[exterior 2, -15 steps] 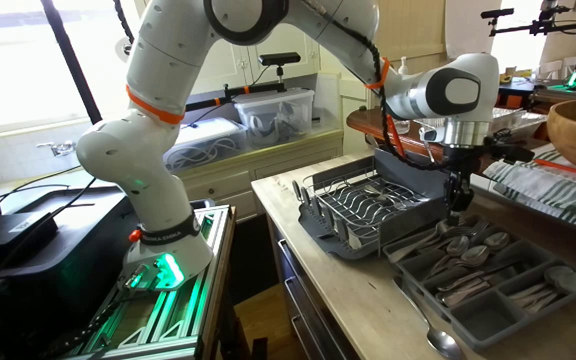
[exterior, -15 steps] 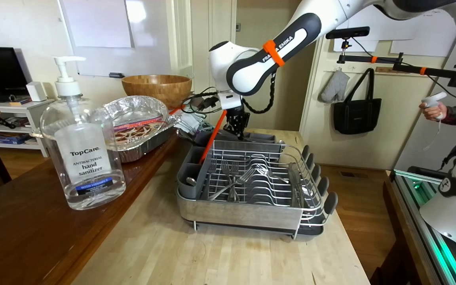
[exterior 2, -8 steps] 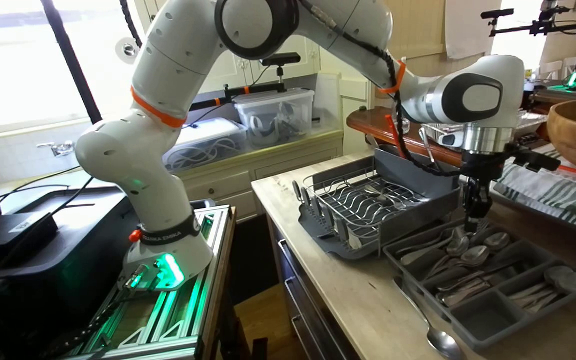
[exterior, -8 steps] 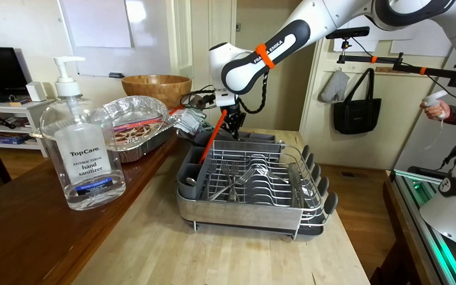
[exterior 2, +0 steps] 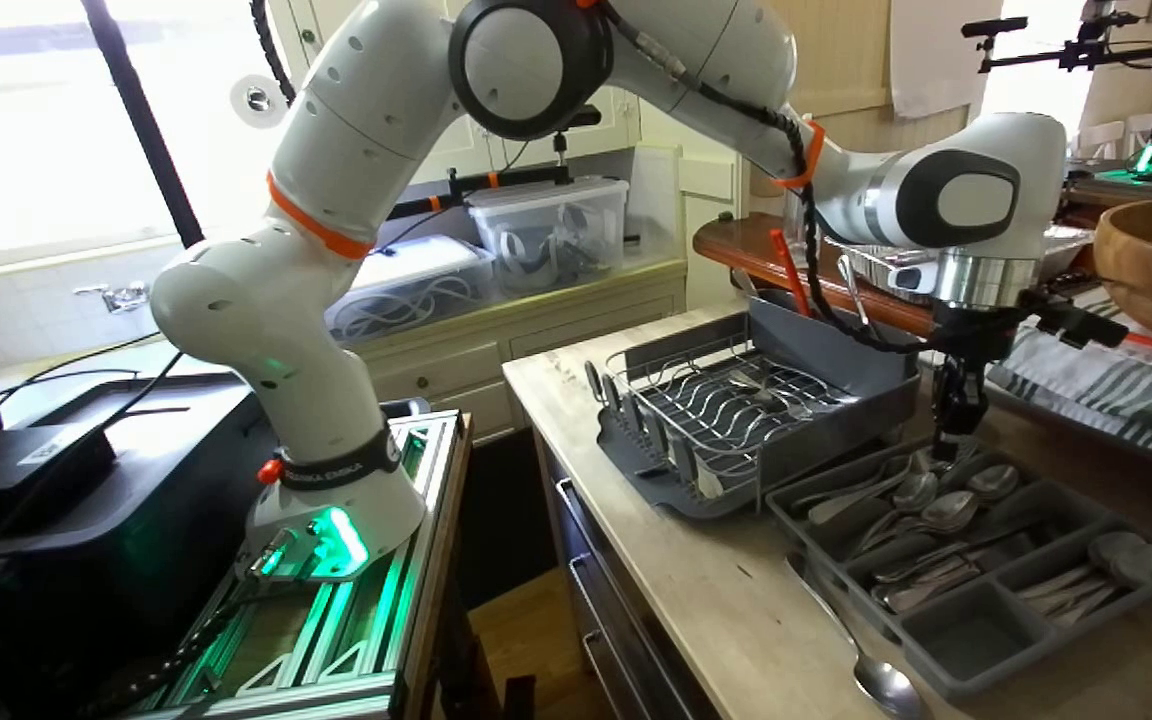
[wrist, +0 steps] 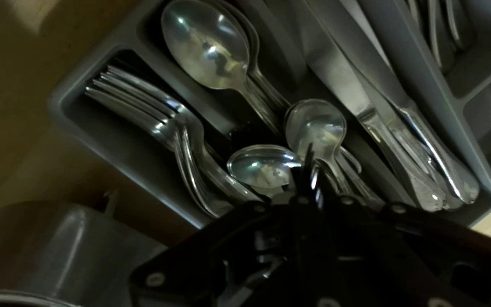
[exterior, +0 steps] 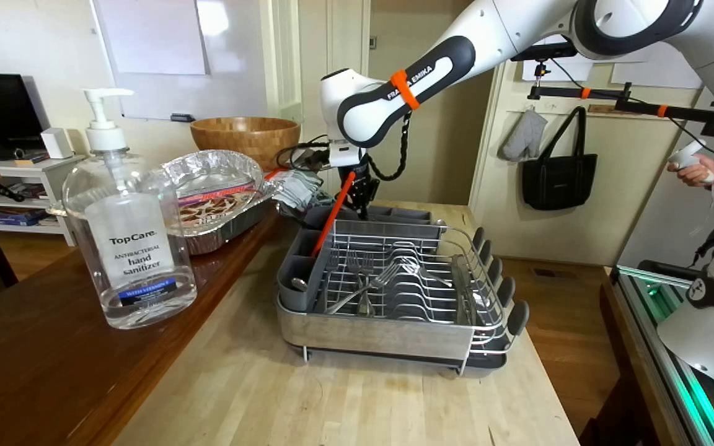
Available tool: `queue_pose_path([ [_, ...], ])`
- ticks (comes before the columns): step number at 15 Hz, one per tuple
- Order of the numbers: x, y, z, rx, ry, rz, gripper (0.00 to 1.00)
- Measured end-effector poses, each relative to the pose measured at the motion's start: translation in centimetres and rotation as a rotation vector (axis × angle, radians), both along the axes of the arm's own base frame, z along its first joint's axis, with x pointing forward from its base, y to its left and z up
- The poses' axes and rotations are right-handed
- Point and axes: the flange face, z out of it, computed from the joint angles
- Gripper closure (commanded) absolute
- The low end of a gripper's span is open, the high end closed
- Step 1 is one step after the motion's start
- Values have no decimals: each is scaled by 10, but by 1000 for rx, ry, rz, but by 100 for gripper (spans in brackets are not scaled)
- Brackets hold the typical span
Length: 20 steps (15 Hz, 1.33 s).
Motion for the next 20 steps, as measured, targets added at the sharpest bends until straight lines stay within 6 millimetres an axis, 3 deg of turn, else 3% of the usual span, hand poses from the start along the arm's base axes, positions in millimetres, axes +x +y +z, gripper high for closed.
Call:
queue_pose_path([
  [3, -6, 9, -1, -1, 91, -11, 99],
  [8, -13, 53, 0, -5, 171, 27, 99],
  [20, -14, 61, 1, 15, 207, 179, 99],
])
